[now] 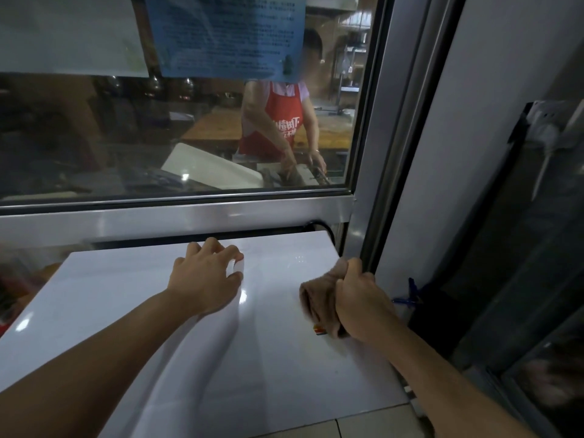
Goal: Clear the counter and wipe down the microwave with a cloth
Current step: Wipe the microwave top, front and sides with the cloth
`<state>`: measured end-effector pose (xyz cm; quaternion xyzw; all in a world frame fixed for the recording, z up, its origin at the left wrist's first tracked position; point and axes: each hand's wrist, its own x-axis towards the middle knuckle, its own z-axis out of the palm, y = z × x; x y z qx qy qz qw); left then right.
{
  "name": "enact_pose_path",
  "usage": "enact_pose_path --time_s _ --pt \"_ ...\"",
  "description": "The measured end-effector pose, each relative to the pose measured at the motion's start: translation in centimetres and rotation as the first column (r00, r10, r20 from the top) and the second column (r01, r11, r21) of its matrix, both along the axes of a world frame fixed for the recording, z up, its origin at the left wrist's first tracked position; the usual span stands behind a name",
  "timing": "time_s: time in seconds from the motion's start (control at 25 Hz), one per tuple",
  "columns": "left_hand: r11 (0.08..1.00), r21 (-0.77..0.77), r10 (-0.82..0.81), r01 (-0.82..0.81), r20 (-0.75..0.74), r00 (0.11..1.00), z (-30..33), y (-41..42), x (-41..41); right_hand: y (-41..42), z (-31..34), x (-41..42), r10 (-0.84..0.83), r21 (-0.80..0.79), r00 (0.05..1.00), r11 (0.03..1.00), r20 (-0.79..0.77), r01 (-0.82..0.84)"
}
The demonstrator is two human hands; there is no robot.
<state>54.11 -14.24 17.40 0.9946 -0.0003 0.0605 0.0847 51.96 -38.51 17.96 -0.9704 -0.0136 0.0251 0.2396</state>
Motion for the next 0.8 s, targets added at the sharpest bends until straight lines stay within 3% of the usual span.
enact_pose_path --time_s 0.08,0.36,0.48,0.64,0.72,0.8 --pt "1.0 0.002 -0.014 0.013 0.007 1.0 -0.1 0.1 0.1 0.4 0.2 0.9 -0.024 0.008 1.0 1.0 -0.011 0.024" --pt "1.0 -0.007 -0.015 0.016 0.033 0.999 -0.3 0.2 0.2 3.0 -0.6 11.6 -0.11 0.328 0.991 0.942 0.08 0.078" --pt "1.0 -0.005 -0.01 0.01 0.023 1.0 -0.1 0.1 0.0 2.5 -1.2 12.0 -0.031 0.172 0.979 0.985 0.202 -0.005" --pt "1.0 -0.004 -0.017 0.017 0.03 0.999 0.1 0.1 -0.2 0.9 -2.3 8.3 0.122 0.123 0.983 0.983 0.136 -0.139" --pt "0.998 -0.047 -0.044 0.045 0.015 0.999 0.1 0.5 -0.6 0.3 -2.5 7.4 0.273 -0.046 0.946 0.962 0.177 -0.269" --pt "0.993 -0.091 -0.07 0.071 0.008 0.998 0.0 1.7 -1.3 0.3 -1.6 8.3 0.341 -0.028 0.913 0.939 0.223 -0.344"
